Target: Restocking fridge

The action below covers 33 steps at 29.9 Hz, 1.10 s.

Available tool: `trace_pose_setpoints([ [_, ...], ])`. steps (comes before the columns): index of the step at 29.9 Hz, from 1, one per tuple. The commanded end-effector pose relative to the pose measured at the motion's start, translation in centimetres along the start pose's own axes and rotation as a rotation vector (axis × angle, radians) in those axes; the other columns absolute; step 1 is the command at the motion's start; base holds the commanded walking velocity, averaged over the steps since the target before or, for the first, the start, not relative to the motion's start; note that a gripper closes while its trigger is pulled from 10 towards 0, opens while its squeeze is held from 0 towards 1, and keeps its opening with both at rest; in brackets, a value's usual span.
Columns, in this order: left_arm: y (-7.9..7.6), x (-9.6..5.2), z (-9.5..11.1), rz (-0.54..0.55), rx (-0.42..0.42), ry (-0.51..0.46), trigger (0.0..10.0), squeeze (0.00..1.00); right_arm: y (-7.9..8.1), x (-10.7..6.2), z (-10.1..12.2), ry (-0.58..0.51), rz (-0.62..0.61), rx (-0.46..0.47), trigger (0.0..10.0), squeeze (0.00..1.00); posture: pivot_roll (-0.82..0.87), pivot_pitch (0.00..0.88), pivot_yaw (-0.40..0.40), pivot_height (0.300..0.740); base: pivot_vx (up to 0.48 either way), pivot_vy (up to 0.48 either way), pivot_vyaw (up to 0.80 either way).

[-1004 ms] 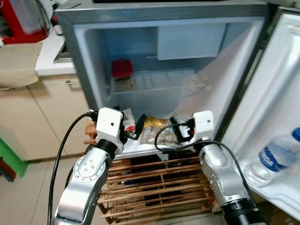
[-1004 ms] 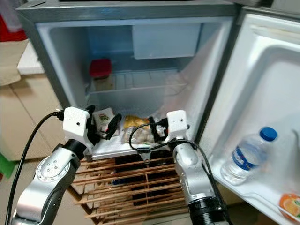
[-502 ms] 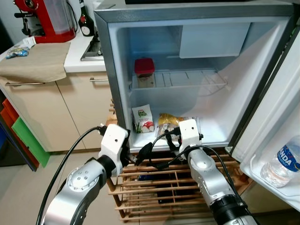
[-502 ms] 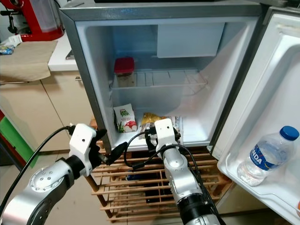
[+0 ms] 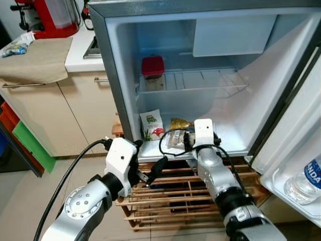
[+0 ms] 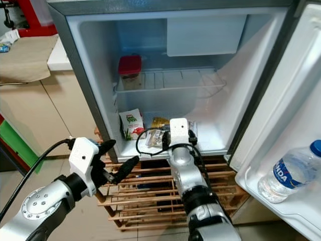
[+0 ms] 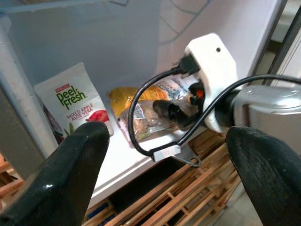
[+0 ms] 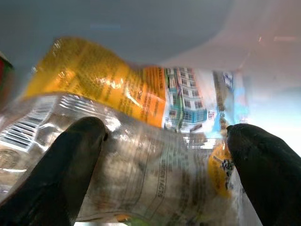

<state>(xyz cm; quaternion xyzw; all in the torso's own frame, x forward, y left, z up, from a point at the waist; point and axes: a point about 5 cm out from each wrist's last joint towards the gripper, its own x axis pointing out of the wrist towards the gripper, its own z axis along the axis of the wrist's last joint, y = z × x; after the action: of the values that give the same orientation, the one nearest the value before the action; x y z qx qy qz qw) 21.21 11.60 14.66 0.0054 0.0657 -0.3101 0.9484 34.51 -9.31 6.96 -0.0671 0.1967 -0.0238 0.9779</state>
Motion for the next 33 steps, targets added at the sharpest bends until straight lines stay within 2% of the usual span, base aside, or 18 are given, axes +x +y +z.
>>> trace_pose_setpoints([
  [1, 0.0, -0.3, 0.2, 0.013, 0.002, 0.002, 10.0, 0.0, 0.0, 0.1, -0.2, 0.026, -0.008, 0.009, 10.0, 0.0, 0.04, 0.098, 0.049, 0.74, 0.0, 0.0, 0.0],
  [8, -0.1, -0.8, 0.0, 0.04, -0.009, 0.015, 10.0, 0.0, 0.1, 0.4, -0.4, 0.1, 0.001, 0.057, 10.0, 0.0, 0.05, 0.12, 0.036, 0.74, 0.0, 0.0, 0.0],
  [13, -0.3, -0.8, 0.0, 0.044, -0.017, 0.017, 10.0, 0.0, 0.0, 0.6, -0.4, 0.11, -0.002, 0.047, 10.0, 0.0, 0.05, 0.13, 0.037, 0.74, 0.0, 0.0, 0.0],
  [16, -0.4, -0.8, -0.1, 0.046, -0.025, 0.018, 10.0, 0.0, -0.6, 0.9, -0.1, 0.094, -0.017, 0.01, 10.0, 0.0, 0.05, 0.136, 0.038, 0.74, 0.0, 0.0, 0.0],
  [21, -0.6, -0.8, -0.2, 0.051, -0.037, 0.024, 10.0, 0.0, -1.5, 1.7, 2.8, -0.007, -0.034, -0.106, 10.0, 0.0, 0.05, 0.145, 0.031, 0.74, 0.0, 0.0, 0.0],
  [23, -0.6, -0.8, -0.3, 0.052, -0.038, 0.025, 10.0, 0.0, -1.6, 1.7, 3.3, -0.021, -0.037, -0.126, 10.0, 0.0, 0.05, 0.145, 0.031, 0.74, 0.0, 0.0, 0.0],
  [24, -0.8, -0.8, -0.3, 0.059, -0.045, 0.023, 10.0, 0.0, -2.2, 2.0, 4.4, -0.058, -0.056, -0.187, 10.0, 0.0, 0.06, 0.148, 0.02, 0.74, 0.0, 0.0, 0.0],
  [28, -1.0, -0.9, -0.4, 0.068, -0.058, 0.025, 10.0, 0.0, -2.6, 2.2, 5.8, -0.095, -0.062, -0.224, 10.0, 0.0, 0.05, 0.152, 0.014, 0.74, 0.0, 0.0, 0.0],
  [31, -1.0, -0.9, -0.4, 0.07, -0.059, 0.024, 10.0, 0.0, -2.6, 2.2, 6.1, -0.113, -0.062, -0.245, 10.0, 0.0, 0.05, 0.152, 0.014, 0.74, 0.0, 0.0, 0.0],
  [33, -1.1, -0.8, -0.4, 0.069, -0.062, 0.023, 10.0, 0.0, -2.8, 2.2, 6.5, -0.132, -0.069, -0.314, 10.0, 0.0, 0.05, 0.155, 0.008, 0.74, 0.0, 0.0, 0.0],
])
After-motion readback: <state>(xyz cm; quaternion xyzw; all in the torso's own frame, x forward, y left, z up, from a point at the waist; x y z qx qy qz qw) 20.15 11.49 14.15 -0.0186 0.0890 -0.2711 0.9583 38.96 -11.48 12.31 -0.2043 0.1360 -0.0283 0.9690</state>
